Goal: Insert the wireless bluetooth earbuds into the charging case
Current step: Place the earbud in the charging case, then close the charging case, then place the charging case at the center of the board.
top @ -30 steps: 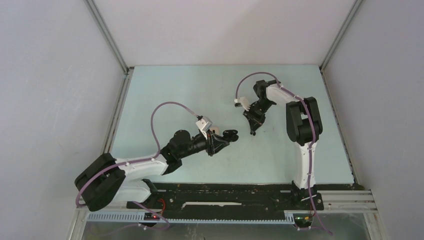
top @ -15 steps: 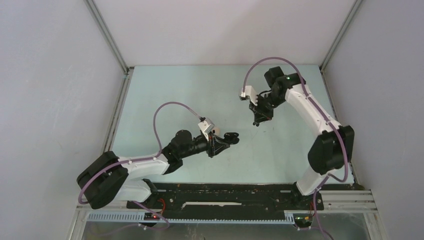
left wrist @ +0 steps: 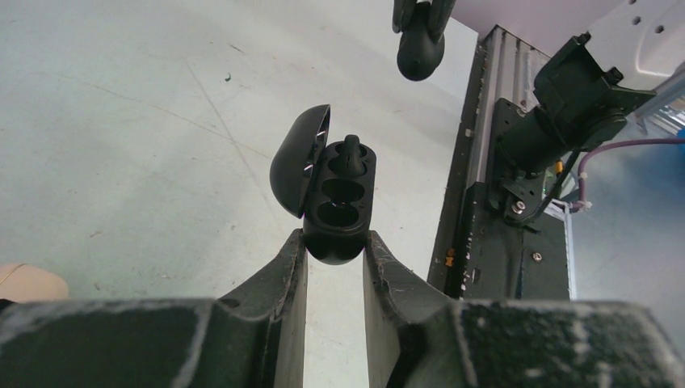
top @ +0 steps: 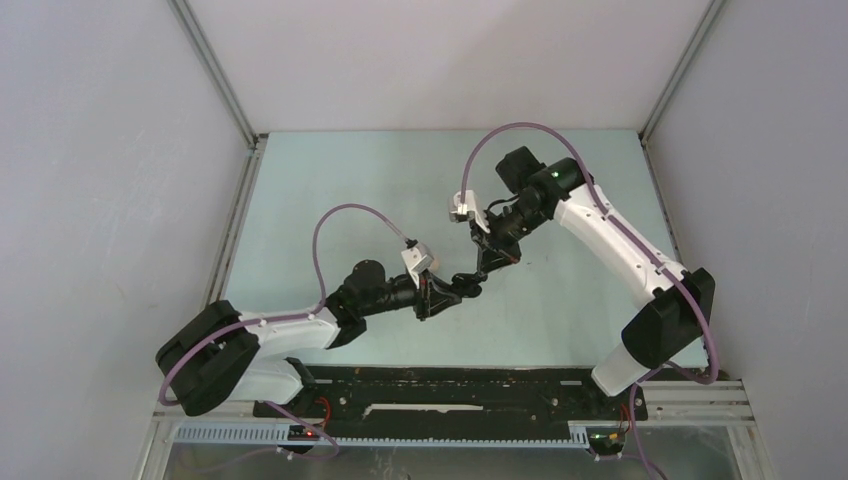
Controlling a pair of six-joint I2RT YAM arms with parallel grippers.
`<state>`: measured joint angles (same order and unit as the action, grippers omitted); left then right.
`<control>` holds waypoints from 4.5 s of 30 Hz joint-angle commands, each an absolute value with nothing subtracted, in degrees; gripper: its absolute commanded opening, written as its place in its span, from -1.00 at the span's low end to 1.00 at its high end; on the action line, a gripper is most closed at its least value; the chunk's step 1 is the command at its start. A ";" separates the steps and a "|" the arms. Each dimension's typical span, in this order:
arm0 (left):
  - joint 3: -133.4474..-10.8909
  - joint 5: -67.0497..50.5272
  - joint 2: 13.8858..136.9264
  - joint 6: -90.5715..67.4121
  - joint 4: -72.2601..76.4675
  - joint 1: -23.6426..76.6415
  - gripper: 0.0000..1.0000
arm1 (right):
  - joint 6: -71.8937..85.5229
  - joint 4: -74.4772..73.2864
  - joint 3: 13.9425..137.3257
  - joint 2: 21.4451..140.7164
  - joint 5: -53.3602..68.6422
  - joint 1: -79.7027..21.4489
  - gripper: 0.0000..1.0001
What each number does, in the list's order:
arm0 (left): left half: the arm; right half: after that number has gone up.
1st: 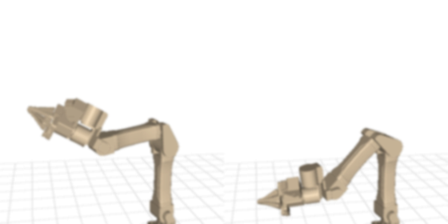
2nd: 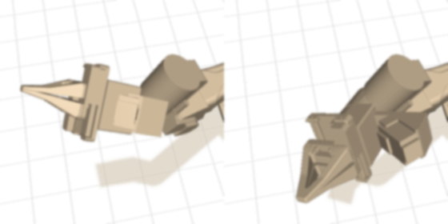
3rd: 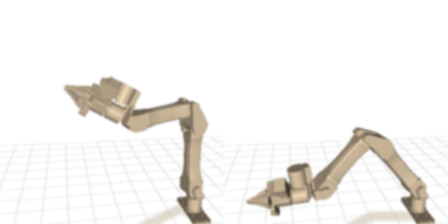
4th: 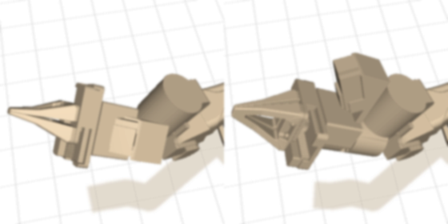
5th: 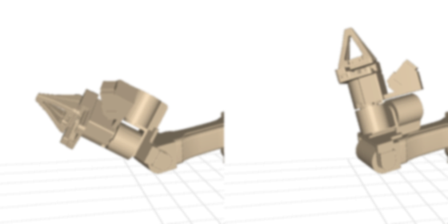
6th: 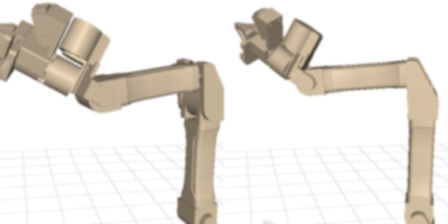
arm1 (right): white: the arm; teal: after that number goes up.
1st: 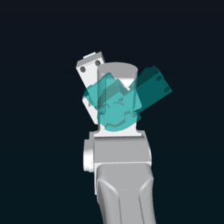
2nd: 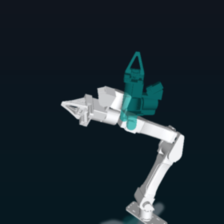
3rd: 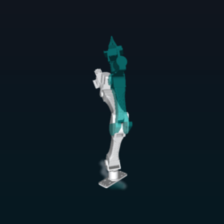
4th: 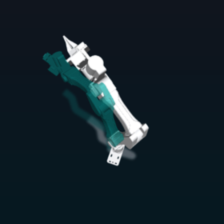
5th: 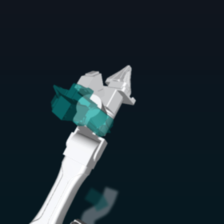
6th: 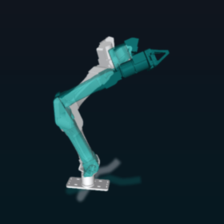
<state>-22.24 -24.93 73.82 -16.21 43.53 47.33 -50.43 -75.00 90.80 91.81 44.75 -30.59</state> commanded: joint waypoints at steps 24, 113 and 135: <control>-25.13 -32.17 74.54 -17.14 50.10 48.92 -1.00 | -45.16 -68.63 87.65 89.19 45.89 -36.73 -1.00; -35.28 -24.10 87.96 -31.78 43.59 49.05 -1.00 | -3.05 -29.02 55.67 74.75 52.17 11.29 1.00; -66.66 -23.37 113.50 -38.63 5.84 49.00 -0.49 | -6.94 -32.98 56.07 81.00 53.08 15.58 0.99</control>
